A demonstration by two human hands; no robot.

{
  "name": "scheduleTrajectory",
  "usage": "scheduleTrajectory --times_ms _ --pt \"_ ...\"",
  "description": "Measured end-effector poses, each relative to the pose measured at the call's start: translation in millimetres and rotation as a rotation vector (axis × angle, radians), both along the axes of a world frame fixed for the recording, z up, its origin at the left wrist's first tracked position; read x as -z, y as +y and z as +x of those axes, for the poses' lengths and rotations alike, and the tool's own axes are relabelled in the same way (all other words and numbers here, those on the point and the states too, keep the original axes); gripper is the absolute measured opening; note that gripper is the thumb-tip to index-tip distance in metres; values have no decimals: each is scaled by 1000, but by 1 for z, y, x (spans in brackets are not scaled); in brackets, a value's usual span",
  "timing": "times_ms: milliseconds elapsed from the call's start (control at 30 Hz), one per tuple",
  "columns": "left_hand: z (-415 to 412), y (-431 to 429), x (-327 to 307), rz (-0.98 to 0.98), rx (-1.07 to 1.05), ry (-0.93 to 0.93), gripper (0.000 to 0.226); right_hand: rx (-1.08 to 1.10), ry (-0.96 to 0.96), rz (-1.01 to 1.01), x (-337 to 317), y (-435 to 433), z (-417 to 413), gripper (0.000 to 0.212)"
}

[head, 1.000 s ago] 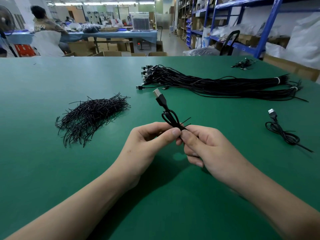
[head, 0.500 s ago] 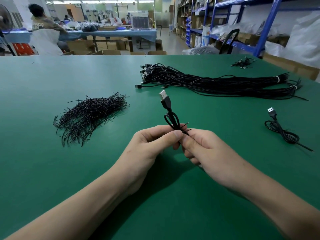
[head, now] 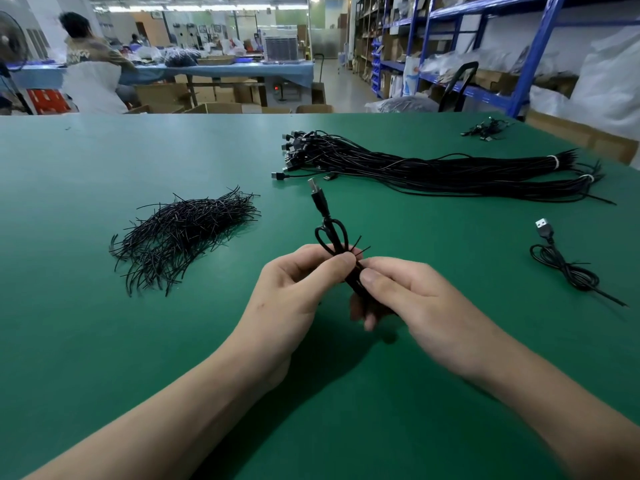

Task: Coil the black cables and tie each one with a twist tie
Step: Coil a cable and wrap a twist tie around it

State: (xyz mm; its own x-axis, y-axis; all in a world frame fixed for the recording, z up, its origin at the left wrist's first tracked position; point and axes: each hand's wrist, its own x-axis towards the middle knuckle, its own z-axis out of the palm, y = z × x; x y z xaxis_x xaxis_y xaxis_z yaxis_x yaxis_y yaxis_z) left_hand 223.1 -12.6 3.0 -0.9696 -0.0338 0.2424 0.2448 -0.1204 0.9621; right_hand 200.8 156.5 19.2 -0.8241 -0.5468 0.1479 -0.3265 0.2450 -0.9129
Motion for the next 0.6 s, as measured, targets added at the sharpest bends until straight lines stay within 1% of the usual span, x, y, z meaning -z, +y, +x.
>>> scheduleTrajectory --times_ms 67,133,200,267,400,533,600 --pt "-1 -1 0 1 -21 -18 12 161 160 4 0 1 -1 19" --pt "-2 -3 1 -37 -38 -40 11 275 247 -70 -1 2 -2 11" --pt "-2 -2 3 -77 -25 -52 18 291 272 -118 -1 2 -2 8" --pt "-2 -2 4 -87 6 -52 20 277 296 -106 -1 1 -2 8" --pt "-1 0 4 -97 39 -38 19 260 267 -117 -1 3 -4 13" --pt "-2 1 4 -42 14 13 15 257 219 -122 -2 4 -8 16" --pt "-2 2 4 -24 21 47 14 230 170 -157 -2 4 -8 17"
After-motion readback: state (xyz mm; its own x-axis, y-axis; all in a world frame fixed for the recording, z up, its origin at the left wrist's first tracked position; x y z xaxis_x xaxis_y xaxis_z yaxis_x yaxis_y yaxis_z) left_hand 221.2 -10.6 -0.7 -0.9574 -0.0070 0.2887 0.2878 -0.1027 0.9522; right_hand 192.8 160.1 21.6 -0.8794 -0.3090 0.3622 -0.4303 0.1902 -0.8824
